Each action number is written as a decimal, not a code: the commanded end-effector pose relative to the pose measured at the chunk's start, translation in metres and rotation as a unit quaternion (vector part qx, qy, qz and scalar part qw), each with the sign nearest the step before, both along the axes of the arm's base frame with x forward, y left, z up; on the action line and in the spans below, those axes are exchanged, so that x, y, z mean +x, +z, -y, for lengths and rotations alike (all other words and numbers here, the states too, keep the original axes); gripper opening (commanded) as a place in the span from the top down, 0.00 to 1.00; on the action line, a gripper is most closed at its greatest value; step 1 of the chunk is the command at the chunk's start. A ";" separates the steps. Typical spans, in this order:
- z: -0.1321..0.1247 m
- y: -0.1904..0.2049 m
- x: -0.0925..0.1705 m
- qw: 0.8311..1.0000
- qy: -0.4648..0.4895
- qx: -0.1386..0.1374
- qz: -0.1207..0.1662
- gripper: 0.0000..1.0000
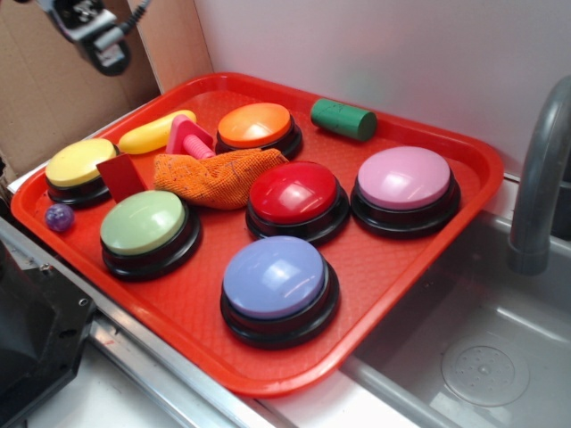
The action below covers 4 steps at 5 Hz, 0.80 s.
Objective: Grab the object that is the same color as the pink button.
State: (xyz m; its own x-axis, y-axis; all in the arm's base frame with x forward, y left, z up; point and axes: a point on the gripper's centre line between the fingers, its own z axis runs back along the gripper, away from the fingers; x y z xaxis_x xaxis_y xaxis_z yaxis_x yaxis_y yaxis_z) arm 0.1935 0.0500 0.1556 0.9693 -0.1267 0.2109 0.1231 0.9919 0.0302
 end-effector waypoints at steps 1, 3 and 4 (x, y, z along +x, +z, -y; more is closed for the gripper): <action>-0.027 -0.041 0.048 0.999 0.006 0.026 0.023 0.00; -0.032 -0.077 0.070 0.996 -0.070 0.031 0.036 0.00; -0.045 -0.088 0.071 0.997 -0.073 0.008 0.038 0.00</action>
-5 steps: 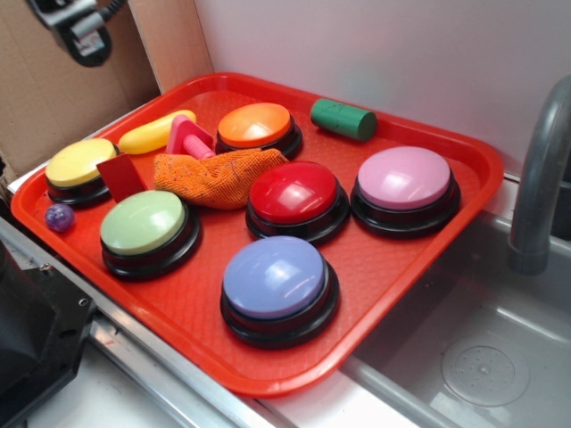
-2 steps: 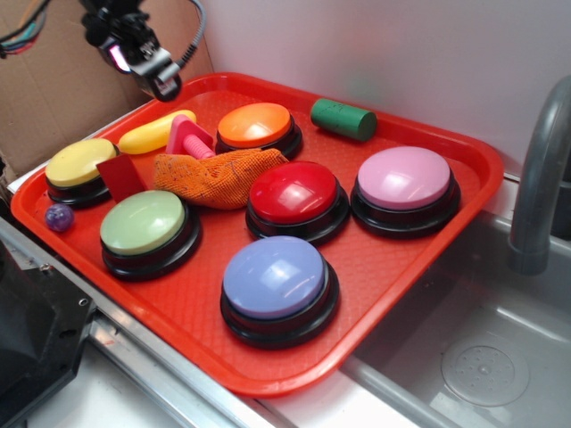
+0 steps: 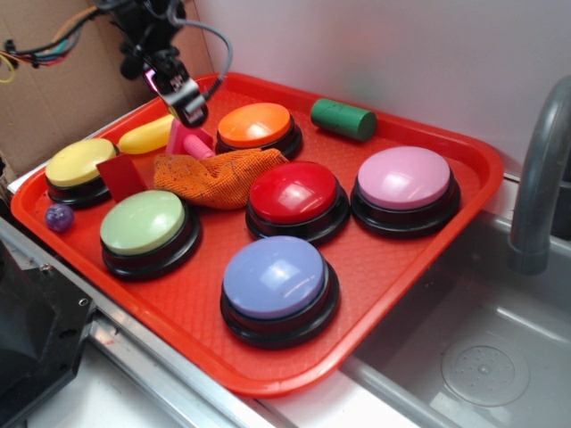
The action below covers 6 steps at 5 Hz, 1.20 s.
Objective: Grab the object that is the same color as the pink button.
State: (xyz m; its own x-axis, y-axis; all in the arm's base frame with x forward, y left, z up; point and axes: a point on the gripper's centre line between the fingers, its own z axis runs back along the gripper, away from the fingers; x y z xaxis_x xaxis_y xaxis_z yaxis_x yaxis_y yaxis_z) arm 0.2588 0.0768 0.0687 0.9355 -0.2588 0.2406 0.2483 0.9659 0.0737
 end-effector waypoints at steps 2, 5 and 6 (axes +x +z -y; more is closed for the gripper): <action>-0.026 -0.015 0.003 1.000 -0.016 -0.018 0.015 0.00; -0.026 -0.015 0.006 0.999 -0.029 0.000 0.019 1.00; -0.025 -0.014 0.005 1.000 -0.027 0.003 0.015 1.00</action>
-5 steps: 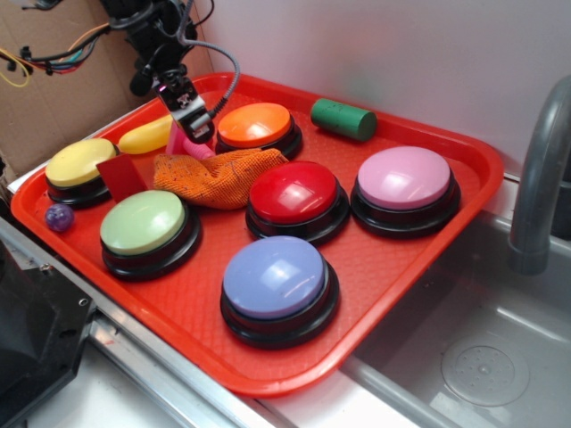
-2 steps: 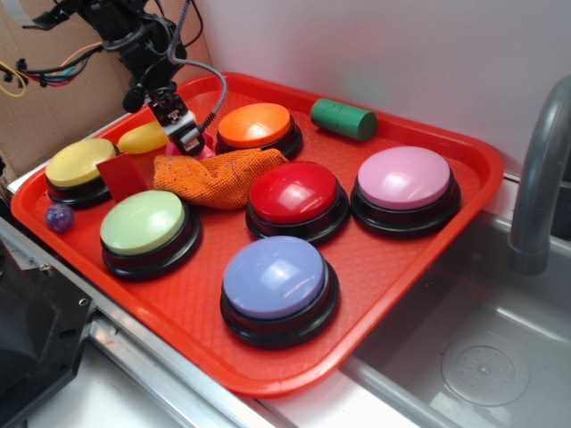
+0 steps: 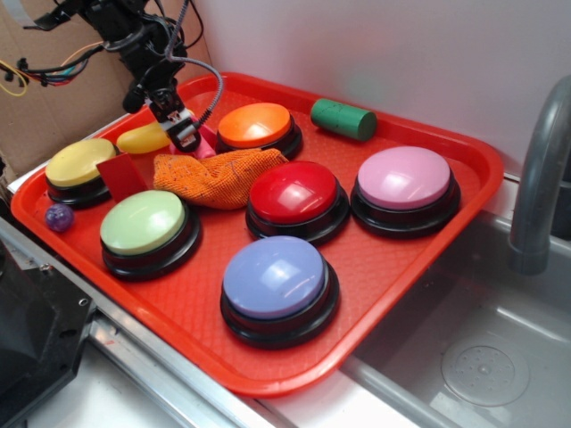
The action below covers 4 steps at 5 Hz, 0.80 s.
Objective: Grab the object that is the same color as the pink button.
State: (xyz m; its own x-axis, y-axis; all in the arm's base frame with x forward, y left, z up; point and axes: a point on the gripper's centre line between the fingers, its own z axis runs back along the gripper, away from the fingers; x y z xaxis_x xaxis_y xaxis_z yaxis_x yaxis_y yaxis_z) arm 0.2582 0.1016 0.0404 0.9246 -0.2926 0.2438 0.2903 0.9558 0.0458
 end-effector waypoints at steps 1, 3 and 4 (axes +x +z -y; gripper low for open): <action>0.000 0.016 0.006 1.000 -0.005 0.009 0.018 1.00; -0.002 0.024 0.007 1.000 0.019 0.001 0.014 1.00; -0.001 0.049 0.003 0.997 0.074 0.008 -0.001 1.00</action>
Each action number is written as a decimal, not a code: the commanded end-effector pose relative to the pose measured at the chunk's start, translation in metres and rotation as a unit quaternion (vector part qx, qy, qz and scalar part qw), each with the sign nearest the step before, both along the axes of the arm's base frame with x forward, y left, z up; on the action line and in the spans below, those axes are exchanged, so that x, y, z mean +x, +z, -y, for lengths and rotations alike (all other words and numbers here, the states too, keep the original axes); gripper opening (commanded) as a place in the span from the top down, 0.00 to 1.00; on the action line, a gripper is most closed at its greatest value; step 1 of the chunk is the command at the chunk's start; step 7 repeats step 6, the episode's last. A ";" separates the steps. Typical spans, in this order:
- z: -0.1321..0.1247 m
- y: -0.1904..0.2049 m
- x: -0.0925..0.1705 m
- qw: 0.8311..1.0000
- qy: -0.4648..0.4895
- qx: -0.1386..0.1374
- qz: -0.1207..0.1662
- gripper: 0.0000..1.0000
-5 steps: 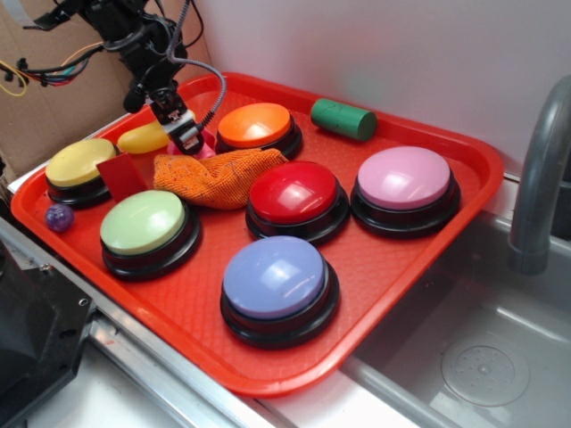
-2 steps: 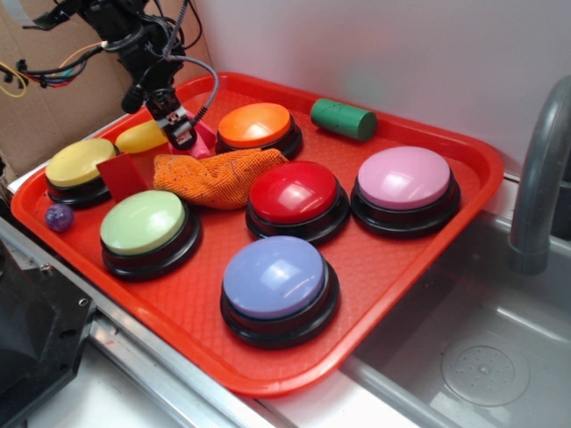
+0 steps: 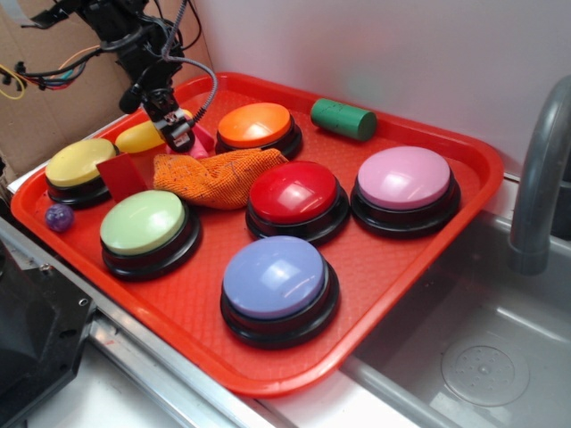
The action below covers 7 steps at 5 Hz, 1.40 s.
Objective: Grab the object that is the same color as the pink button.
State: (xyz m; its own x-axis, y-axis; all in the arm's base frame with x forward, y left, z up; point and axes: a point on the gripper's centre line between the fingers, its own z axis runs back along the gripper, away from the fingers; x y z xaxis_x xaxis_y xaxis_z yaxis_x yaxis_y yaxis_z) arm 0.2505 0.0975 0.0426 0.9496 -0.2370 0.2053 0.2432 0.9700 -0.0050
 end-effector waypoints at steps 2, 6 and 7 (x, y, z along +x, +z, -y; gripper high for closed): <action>0.008 0.114 -0.003 0.973 0.222 0.052 -0.038 1.00; 0.064 0.146 -0.015 0.958 0.270 0.071 -0.067 1.00; 0.064 0.146 -0.015 0.958 0.270 0.071 -0.067 1.00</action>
